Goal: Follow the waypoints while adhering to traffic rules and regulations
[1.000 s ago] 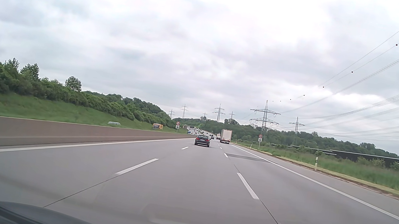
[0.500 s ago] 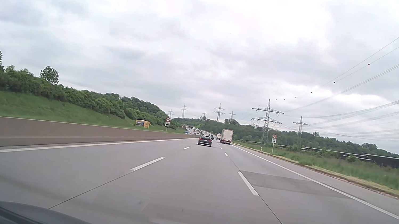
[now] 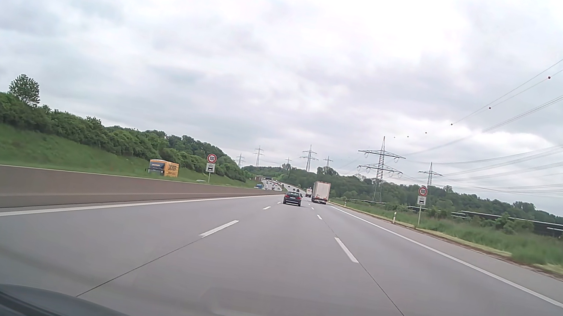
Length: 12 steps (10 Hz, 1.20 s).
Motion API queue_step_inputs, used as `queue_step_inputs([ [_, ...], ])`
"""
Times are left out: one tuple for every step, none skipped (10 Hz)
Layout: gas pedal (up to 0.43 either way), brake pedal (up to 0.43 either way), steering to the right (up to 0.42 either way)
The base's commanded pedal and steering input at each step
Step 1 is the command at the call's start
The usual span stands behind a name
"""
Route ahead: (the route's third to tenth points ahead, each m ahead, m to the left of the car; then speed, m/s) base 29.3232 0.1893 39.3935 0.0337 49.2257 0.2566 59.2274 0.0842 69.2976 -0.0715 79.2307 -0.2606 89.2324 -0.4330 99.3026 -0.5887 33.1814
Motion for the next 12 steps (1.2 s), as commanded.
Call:
queue_step_inputs([
  [0.339, 0.000, 0.000],
  [0.339, 0.000, 0.001],
  [0.339, 0.000, 0.001],
  [0.339, 0.000, 0.001],
  [0.339, 0.000, 0.001],
  [0.339, 0.000, 0.001],
  [0.339, 0.000, 0.001],
  [0.339, 0.000, 0.001],
  [0.339, 0.000, 0.001],
  [0.339, 0.000, 0.001],
  [0.339, 0.000, 0.001],
  [0.339, 0.000, 0.001],
])
